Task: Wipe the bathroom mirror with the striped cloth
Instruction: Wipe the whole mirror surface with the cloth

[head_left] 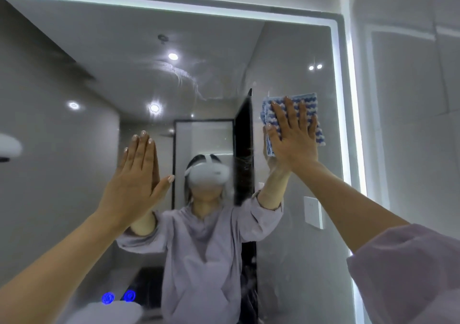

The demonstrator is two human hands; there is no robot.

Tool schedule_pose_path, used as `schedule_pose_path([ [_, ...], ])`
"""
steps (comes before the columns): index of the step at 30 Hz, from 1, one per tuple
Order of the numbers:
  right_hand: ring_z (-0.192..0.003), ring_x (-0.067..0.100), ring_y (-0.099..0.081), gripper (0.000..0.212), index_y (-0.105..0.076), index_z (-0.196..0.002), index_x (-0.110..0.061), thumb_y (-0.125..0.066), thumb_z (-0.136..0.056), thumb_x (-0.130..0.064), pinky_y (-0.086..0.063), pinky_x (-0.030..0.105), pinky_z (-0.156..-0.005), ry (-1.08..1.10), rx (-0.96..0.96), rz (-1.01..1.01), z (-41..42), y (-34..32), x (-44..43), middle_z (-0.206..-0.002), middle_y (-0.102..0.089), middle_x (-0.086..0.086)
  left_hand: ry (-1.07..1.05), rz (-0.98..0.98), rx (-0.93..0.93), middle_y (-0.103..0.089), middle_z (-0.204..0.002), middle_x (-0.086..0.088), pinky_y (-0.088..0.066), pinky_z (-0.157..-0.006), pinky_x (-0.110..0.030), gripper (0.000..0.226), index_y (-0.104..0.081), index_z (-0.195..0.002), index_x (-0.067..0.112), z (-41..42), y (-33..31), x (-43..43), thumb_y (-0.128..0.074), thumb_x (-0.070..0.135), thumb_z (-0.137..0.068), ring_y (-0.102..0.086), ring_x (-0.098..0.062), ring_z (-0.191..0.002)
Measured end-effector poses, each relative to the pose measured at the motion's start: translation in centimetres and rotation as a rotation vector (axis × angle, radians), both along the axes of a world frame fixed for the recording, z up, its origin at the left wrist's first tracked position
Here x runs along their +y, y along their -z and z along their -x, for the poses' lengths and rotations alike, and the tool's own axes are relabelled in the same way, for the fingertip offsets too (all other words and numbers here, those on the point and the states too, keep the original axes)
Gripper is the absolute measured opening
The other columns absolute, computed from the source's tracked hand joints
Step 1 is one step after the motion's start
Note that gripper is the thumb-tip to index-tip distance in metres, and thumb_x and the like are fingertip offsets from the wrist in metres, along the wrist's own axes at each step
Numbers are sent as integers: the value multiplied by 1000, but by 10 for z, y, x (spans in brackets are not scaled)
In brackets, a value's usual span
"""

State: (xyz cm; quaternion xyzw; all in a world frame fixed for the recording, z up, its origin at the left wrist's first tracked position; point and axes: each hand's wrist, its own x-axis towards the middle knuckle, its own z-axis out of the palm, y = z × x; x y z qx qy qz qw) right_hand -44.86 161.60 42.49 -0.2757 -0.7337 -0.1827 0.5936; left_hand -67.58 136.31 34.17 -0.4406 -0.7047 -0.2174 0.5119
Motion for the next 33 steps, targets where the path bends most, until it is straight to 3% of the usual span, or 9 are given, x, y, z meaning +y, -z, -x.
schedule_pose_path([
  [4,-147,25,15,59,7,-151,-38,-18,-99,-52,15,49,-114,-25,90,81,24,1,-23,-161,10,-5,42,-30,25,13,-157,-13,1,-120,-39,89,7,-146,1,2,1,3,0,68,-87,13,-24,-146],
  [9,-146,25,18,59,3,-152,-34,-19,-100,-49,16,51,-115,-50,50,14,50,-8,-58,-161,12,-3,49,-50,26,15,-157,-13,2,-120,-39,84,9,-147,2,5,4,7,-10,61,-89,16,-23,-146],
  [14,-147,26,14,55,-1,-152,-34,-18,-101,-46,14,54,-115,-72,-64,-109,89,-21,-98,-162,9,-2,57,-61,27,13,-158,-14,4,-120,-37,84,7,-147,1,5,4,8,-11,60,-89,14,-22,-147],
  [21,-145,27,19,56,2,-152,-35,-15,-101,-48,25,51,-110,-33,-257,-263,143,-38,-144,-161,12,-4,56,-76,26,12,-156,-13,3,-119,-38,85,4,-147,0,2,4,8,-9,61,-89,13,-23,-146],
  [28,-147,22,17,54,2,-151,-39,-14,-100,-50,14,49,-116,-78,-298,-303,135,-47,-134,-161,9,-9,58,-78,38,15,-157,-9,17,-116,-24,83,5,-148,3,4,3,7,-12,61,-91,22,-14,-145],
  [33,-147,20,15,54,1,-151,-41,-14,-100,-52,11,49,-117,-80,-298,-309,114,-53,-117,-161,7,-10,44,-77,39,15,-158,-9,18,-116,-24,83,7,-149,6,7,3,7,-13,62,-92,19,-15,-146],
])
